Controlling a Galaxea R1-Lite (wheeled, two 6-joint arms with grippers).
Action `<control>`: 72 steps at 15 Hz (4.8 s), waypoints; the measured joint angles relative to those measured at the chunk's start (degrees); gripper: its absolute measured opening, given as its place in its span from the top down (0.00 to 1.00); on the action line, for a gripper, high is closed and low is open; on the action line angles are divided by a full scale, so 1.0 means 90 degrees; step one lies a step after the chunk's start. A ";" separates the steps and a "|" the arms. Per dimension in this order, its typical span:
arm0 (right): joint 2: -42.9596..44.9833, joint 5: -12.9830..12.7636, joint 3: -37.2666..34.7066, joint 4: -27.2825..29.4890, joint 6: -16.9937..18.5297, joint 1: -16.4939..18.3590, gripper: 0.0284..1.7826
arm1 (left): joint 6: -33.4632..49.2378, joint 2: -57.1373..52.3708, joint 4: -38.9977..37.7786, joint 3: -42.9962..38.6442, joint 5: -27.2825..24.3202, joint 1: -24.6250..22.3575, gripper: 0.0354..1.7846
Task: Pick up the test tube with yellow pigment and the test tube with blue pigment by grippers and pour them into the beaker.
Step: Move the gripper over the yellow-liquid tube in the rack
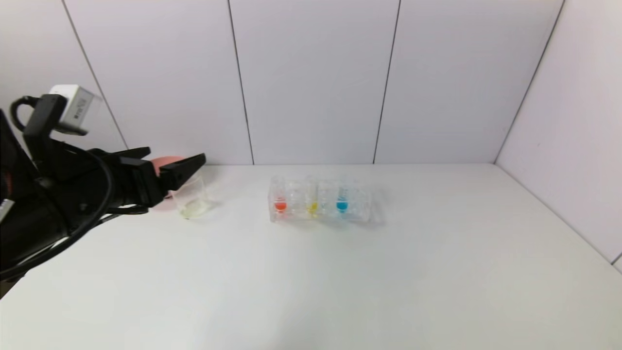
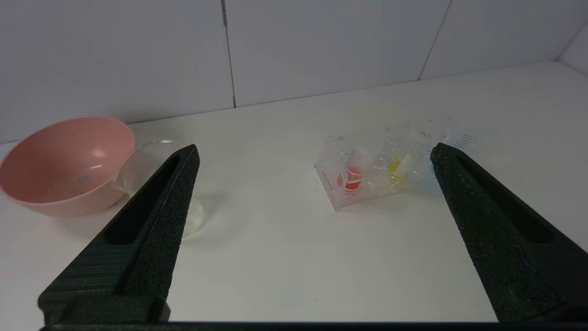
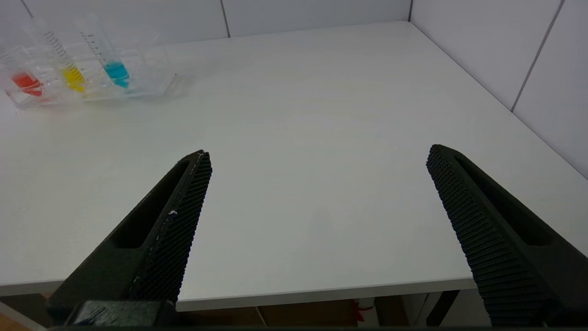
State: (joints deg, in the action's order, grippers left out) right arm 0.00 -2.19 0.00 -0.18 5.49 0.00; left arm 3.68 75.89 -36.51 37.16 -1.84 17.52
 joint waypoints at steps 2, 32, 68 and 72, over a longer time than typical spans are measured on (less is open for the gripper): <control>0.0000 0.0000 0.0000 -0.0003 0.0000 0.0000 0.04 | 0.0014 0.0530 -0.0448 0.0027 0.0473 0.0633 0.01; 0.0000 0.0000 0.0000 -0.0003 0.0003 0.0000 0.04 | 0.0163 0.5310 -0.3602 0.1499 0.3780 0.2938 0.01; 0.0000 0.0000 0.0000 -0.0003 0.0000 -0.0008 0.04 | 0.0412 0.6036 -0.2960 0.2931 0.3698 0.2610 0.01; 0.0000 0.0000 0.0000 0.0000 -0.0001 -0.0008 0.04 | 0.0414 0.6079 -0.2831 0.3044 0.3683 0.2625 0.01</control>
State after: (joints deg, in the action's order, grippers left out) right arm 0.00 -2.19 0.00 -0.18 5.47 -0.07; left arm 7.41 130.60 -61.99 64.55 31.31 41.14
